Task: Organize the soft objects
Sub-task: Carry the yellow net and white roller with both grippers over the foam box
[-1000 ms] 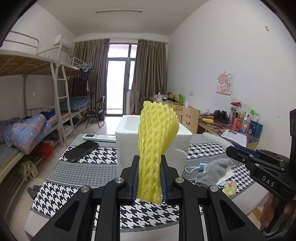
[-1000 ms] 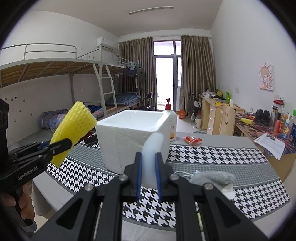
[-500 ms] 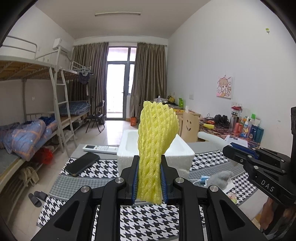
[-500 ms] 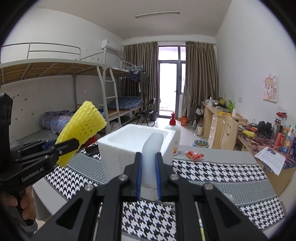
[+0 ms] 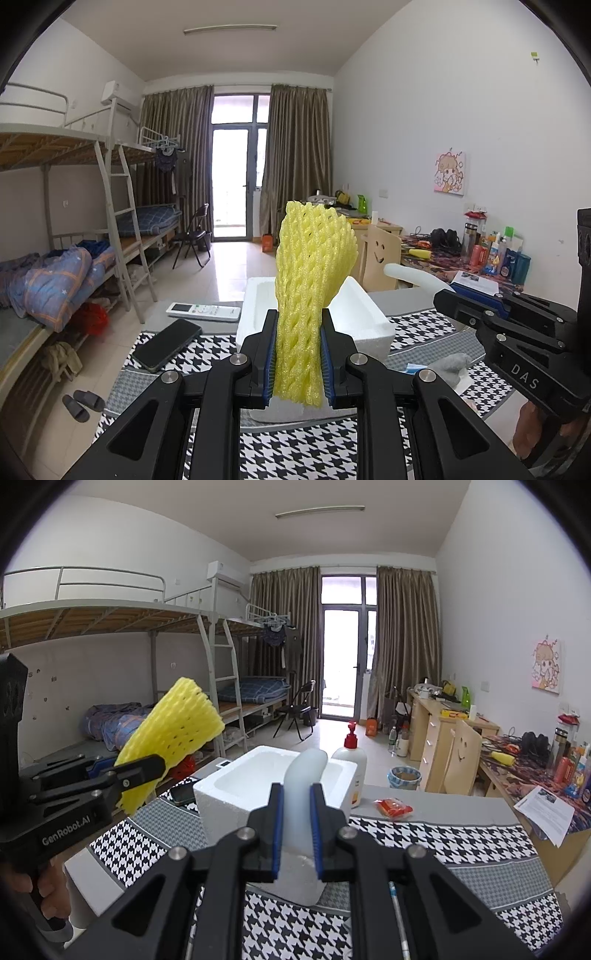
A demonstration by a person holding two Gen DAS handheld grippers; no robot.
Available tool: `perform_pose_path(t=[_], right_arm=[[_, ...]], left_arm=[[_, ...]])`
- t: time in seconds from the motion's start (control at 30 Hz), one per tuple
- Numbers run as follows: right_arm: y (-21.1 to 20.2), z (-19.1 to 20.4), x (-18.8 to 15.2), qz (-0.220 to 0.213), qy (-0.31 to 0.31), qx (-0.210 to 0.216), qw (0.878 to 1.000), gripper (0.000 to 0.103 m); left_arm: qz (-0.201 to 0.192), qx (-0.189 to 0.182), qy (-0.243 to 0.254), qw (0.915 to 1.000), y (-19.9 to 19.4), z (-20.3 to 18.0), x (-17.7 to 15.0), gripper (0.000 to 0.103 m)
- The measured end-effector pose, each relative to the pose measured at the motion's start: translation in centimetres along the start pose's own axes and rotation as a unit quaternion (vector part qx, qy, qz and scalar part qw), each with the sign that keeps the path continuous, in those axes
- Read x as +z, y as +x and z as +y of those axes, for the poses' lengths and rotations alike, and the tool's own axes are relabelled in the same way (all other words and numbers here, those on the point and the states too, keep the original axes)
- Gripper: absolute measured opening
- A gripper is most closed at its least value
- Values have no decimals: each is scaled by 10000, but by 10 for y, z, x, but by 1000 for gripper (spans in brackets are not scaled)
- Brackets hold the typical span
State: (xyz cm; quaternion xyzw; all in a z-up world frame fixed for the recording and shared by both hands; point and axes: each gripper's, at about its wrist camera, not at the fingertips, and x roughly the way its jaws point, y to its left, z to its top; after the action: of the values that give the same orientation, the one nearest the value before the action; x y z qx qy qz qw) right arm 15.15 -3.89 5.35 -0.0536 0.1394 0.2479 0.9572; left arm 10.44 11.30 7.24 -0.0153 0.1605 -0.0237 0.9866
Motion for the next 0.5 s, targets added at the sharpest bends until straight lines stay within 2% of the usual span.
perform_pose_path(t=[0.5], right_arm=[[42, -4, 13, 162, -28, 32, 9999, 17]], left_arm=[[116, -12, 18, 9999, 47, 10, 18, 21]])
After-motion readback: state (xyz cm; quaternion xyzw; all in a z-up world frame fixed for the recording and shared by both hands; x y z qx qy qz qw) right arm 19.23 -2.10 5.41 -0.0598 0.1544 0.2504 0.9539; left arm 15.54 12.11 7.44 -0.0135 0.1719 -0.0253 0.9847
